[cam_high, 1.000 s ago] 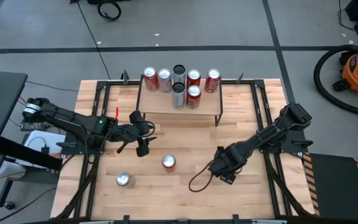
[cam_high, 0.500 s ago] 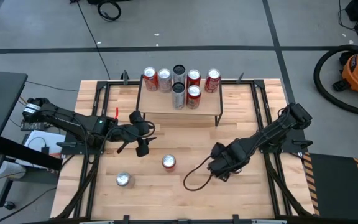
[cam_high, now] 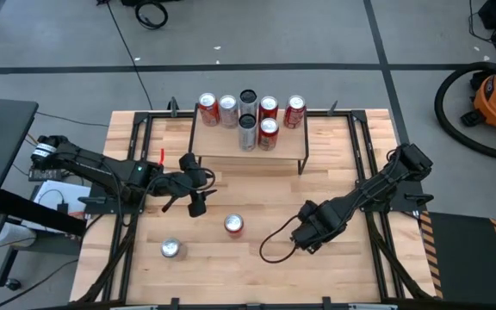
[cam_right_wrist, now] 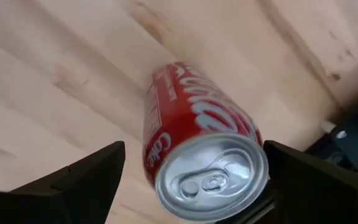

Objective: Place canned beverage on shelf
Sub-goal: Put the red and white soda can on the shelf

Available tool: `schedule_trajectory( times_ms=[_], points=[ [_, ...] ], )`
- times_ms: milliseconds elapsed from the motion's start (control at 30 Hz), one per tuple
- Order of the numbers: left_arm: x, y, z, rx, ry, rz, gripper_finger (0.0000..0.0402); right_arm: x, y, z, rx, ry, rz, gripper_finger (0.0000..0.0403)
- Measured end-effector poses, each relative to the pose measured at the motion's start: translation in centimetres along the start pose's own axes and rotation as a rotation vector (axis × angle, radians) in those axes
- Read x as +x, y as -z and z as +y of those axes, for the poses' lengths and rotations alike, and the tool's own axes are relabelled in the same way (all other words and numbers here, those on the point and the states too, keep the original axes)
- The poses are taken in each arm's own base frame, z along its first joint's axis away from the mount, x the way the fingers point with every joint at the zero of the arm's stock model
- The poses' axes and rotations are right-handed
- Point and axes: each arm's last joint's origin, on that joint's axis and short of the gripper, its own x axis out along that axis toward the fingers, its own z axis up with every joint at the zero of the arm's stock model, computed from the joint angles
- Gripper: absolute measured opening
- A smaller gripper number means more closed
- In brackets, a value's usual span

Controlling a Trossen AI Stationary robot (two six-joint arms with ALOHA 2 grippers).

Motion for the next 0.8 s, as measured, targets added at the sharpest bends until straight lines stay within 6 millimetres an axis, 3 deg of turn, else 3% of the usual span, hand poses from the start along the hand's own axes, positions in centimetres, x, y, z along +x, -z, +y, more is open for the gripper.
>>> schedule_trajectory(
  times_ms=[267, 533, 667, 800],
  points=[
    [0.0, 0.0, 0.0, 0.008, 0.0, 0.004, 0.0231, 0.1, 0.7, 0.4, 0.058, -0.029, -0.025, 0.0386],
    [0.0, 0.1, 0.0, 0.009, 0.007, 0.007, 0.0231, 0.1, 1.4, 0.7, 0.088, -0.052, -0.075, 0.0354],
    [0.0, 0.1, 0.0, 0.009, 0.007, 0.007, 0.0231, 0.1, 1.5, 1.0, 0.021, -0.073, -0.081, 0.0326],
    [0.0, 0.1, 0.0, 0.009, 0.008, 0.007, 0.0231, 0.1, 1.6, 1.0, -0.162, -0.07, -0.086, 0.0306]
  ],
)
